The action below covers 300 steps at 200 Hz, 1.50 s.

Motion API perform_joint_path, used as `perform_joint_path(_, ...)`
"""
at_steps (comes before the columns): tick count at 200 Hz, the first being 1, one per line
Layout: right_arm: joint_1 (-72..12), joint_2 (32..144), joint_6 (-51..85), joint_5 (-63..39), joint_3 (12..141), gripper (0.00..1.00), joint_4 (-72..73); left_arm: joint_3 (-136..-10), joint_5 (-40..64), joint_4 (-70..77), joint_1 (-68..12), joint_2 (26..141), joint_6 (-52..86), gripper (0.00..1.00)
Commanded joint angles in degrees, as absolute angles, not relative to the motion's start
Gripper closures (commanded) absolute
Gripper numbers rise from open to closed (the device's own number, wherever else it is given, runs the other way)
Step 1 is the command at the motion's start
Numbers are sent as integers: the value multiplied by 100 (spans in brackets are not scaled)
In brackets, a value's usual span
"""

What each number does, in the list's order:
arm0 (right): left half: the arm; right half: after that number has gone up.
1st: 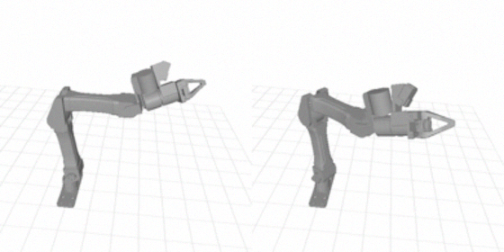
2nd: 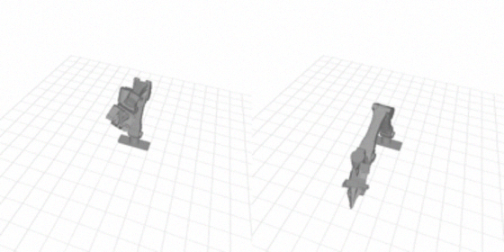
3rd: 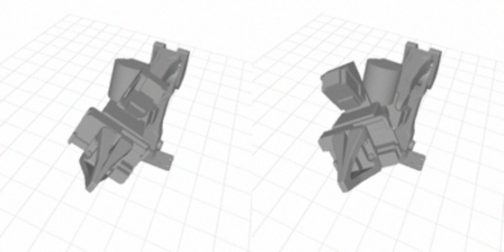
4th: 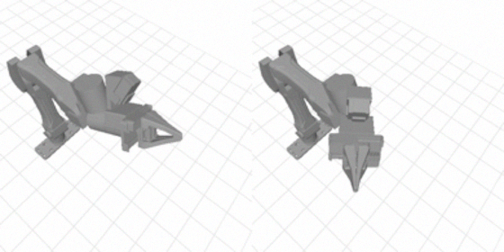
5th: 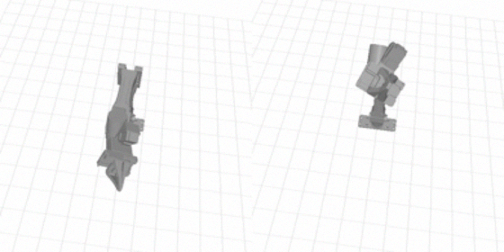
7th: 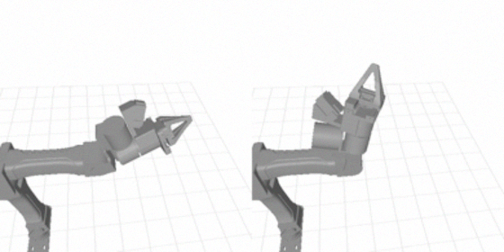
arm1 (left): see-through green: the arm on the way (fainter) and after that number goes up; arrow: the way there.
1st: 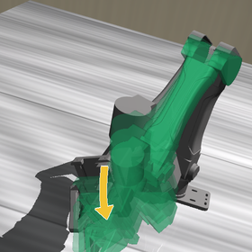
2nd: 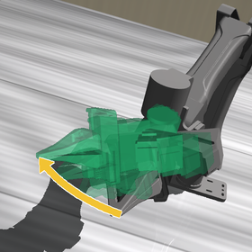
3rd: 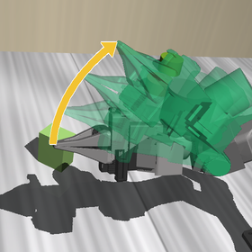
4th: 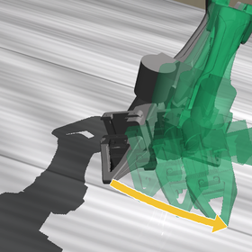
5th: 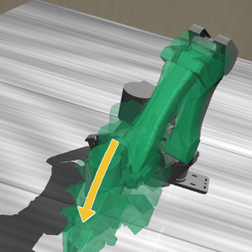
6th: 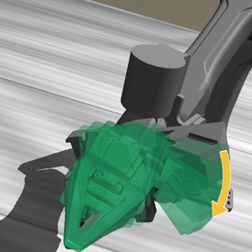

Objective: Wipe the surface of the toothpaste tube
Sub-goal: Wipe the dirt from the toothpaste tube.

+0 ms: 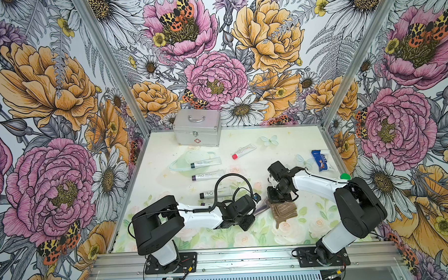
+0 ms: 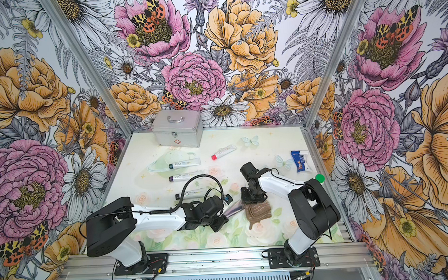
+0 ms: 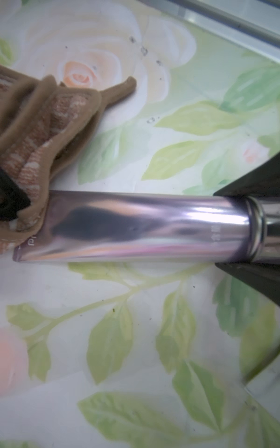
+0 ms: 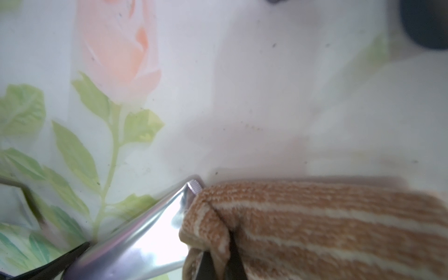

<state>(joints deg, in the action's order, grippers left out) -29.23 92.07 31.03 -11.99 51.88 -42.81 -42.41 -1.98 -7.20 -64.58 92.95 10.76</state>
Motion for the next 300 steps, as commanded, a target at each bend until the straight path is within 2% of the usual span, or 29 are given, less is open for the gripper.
perform_joint_path(1,-3178,9186,3227,-1673,5320,100,-4239,-4102,-289,-944,-6390,9223,1106,69)
perform_joint_path(26,-3438,9066,3497,-2137,5147,100,-3984,-4104,-289,-938,-6385,9223,1104,69)
perform_joint_path(55,-3507,9075,3544,-2191,4957,100,-3865,-4107,-273,-932,-6380,9229,1090,69)
perform_joint_path(133,-2656,9469,2835,-747,5349,100,-4507,-4103,-272,-948,-6379,9193,1087,69)
perform_joint_path(187,-2995,9468,2997,-1394,5658,100,-4426,-4091,-281,-927,-6379,9209,1086,69)
perform_joint_path(241,-3489,9259,3463,-2110,5240,100,-3954,-4096,-281,-924,-6374,9219,1087,69)
perform_joint_path(266,-3394,9324,3359,-1867,5121,100,-3971,-4103,-272,-928,-6379,9225,1081,69)
perform_joint_path(300,-3012,9677,3024,-1046,5352,100,-4259,-4078,-295,-919,-6374,9170,1081,69)
